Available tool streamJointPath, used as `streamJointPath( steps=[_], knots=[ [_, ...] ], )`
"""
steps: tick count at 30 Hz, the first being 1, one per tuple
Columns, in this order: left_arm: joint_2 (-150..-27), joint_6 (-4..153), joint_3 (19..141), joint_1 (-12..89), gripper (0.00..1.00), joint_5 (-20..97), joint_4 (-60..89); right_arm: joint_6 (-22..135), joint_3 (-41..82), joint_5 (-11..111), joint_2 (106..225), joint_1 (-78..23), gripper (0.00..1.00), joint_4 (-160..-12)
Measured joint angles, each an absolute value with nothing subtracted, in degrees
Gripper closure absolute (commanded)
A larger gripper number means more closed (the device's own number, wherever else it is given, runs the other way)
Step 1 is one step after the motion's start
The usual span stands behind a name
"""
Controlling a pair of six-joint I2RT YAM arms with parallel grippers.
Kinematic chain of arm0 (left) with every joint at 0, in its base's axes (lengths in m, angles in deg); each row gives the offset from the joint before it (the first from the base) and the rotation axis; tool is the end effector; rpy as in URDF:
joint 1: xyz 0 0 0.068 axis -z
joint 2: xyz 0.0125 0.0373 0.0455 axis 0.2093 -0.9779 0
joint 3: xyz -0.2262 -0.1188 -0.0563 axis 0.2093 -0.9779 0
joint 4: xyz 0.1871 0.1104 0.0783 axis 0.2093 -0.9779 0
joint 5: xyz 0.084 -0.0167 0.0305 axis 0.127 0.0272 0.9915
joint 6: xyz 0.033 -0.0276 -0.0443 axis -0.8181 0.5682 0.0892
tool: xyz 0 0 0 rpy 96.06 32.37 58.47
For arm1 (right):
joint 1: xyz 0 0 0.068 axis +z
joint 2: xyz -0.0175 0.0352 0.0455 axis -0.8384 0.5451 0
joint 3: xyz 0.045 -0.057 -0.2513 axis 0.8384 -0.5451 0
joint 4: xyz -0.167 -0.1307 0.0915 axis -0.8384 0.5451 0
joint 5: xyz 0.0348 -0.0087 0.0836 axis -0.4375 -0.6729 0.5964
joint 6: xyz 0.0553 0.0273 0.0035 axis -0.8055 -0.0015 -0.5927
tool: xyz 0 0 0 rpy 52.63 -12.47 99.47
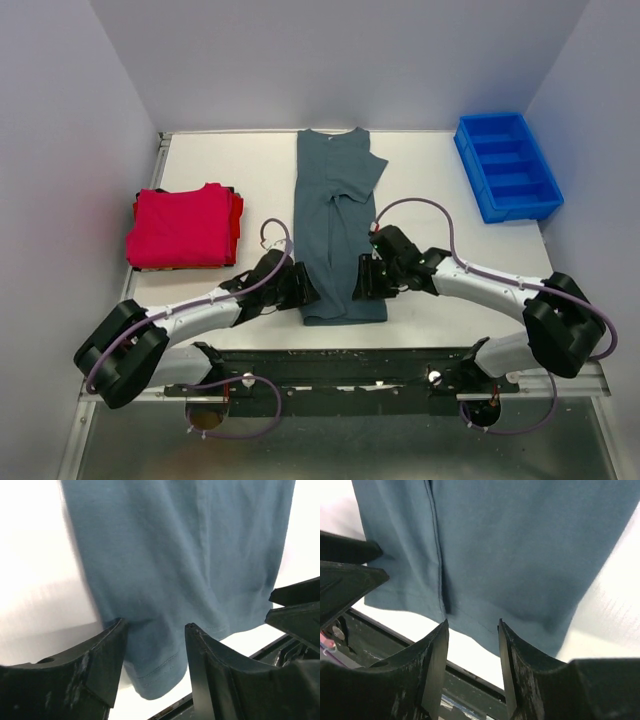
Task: Fold and stack the t-shirts
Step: Rotate the tshirt 90 degrees, then grab the bottom of the folded rectangular tshirt with both arms
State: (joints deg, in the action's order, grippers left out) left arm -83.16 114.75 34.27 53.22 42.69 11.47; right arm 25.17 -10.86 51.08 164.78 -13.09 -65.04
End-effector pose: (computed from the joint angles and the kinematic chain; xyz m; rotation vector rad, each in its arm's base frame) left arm 0.1595 -0.1437 0.1622 -0.1993 2.5169 -0.8201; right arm 0.1743 0.1773 0.1851 -0.1969 2.7193 0.6821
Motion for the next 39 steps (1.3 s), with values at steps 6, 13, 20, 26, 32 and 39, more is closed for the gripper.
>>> streamJointPath(
  steps=[6,13,20,26,32,39],
  knots=[
    [-84.19,117.68,31.76,55.8,0.48,43.04,15.23,24.25,-10.9,50.38,166.17,-13.09,0.55,-66.15],
    [-83.21,117.46,31.96,57.2,0.51,42.93,11.95,22.31,-11.03,47.54,169.45,-13.11,0.57,-65.72],
    [-79.97,114.1,33.44,58.93,0.46,42.98,1.96,21.34,-11.12,46.86,170.5,-13.09,0.58,-65.63],
    [-80.04,112.9,36.74,62.45,0.38,43.85,-5.19,21.28,-11.03,46.84,171.33,-13.09,0.61,-65.69],
    [-69.24,113.11,37.77,62.56,0.58,46.47,-11.35,21.06,-10.71,46.81,171.94,-13.11,0.78,-65.76],
    [-67.51,115.19,37.49,62.56,0.94,43.92,-7.57,20.82,-10.69,46.81,172.32,-13.11,0.87,-65.82]
  ],
)
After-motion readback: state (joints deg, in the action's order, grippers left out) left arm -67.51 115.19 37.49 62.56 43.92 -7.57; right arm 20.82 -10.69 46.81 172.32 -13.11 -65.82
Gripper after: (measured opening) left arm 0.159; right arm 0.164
